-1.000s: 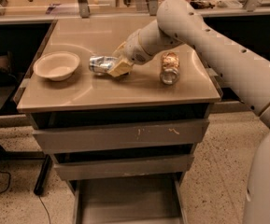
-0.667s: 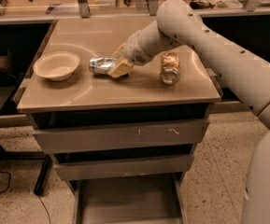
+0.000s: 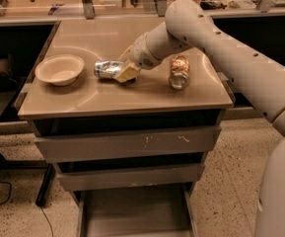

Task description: Pick redbull can from bottom drawer and place on counter

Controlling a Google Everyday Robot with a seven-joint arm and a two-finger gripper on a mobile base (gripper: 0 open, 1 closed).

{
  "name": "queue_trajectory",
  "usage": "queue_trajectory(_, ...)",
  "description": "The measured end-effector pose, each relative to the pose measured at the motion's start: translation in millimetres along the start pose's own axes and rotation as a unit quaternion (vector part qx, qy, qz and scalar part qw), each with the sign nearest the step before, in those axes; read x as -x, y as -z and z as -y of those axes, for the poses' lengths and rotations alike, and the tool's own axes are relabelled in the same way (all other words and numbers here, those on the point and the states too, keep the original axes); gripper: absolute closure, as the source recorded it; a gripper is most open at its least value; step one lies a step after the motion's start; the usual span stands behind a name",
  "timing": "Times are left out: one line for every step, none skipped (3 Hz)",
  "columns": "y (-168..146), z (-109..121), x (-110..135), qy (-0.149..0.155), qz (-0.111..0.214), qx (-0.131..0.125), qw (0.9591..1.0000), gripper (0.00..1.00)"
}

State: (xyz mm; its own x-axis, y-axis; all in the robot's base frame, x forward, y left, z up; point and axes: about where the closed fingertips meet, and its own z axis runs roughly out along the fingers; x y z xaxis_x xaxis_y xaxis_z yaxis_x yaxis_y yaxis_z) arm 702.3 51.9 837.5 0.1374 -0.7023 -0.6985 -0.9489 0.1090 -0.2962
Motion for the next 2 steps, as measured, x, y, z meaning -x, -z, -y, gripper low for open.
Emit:
queue_trajectory(0.0, 0.0, 0.0, 0.000, 0.000, 0.000, 1.0000, 0.35)
queue_trajectory(-0.1, 0.0, 0.0, 0.000, 0.000, 0.000, 1.0000, 0.12)
